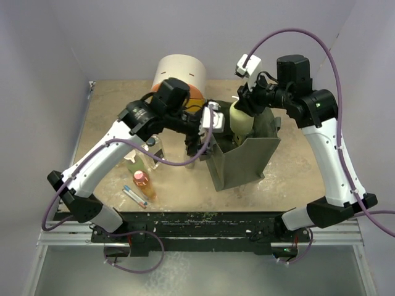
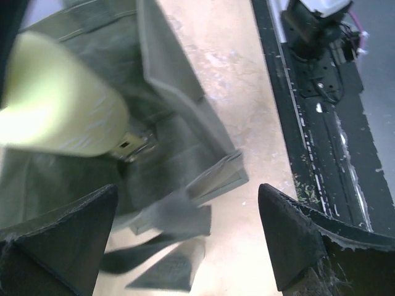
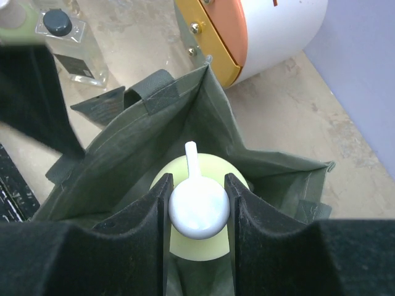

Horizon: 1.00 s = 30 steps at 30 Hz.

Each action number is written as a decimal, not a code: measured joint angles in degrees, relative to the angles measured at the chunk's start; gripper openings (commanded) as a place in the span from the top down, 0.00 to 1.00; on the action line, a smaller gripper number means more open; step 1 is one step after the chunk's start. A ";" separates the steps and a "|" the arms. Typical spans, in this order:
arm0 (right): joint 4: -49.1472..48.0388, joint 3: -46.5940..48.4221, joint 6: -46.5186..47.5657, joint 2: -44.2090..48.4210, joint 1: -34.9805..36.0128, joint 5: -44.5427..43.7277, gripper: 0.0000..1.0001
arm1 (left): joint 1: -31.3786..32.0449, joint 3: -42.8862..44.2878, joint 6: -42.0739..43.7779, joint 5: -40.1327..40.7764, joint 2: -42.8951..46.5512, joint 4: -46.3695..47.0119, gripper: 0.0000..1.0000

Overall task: Place the personal care products into the canvas bag
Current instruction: Place the care product in the canvas bag.

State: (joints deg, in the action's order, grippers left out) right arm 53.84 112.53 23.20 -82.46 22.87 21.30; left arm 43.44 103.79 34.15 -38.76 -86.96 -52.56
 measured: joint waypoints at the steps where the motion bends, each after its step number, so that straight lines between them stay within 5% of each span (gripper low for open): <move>1: -0.52 -0.44 -0.15 0.00 -0.31 0.52 1.00 | 1.55 0.42 0.85 0.11 -0.92 -0.13 0.02; 8: -4.50 -5.22 -1.20 -0.02 -1.49 2.91 1.00 | 7.56 0.20 3.08 0.72 -4.87 -0.55 0.13; 30: -16.35 -18.84 2.01 -5.35 -1.55 8.87 1.00 | 7.69 -5.25 4.68 -0.11 -4.87 2.19 0.76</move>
State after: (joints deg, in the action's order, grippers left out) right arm 37.50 93.69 25.21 -87.81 21.32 30.17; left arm 51.13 98.54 38.83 -38.87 -91.83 -50.37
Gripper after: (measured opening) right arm 0.375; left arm 0.326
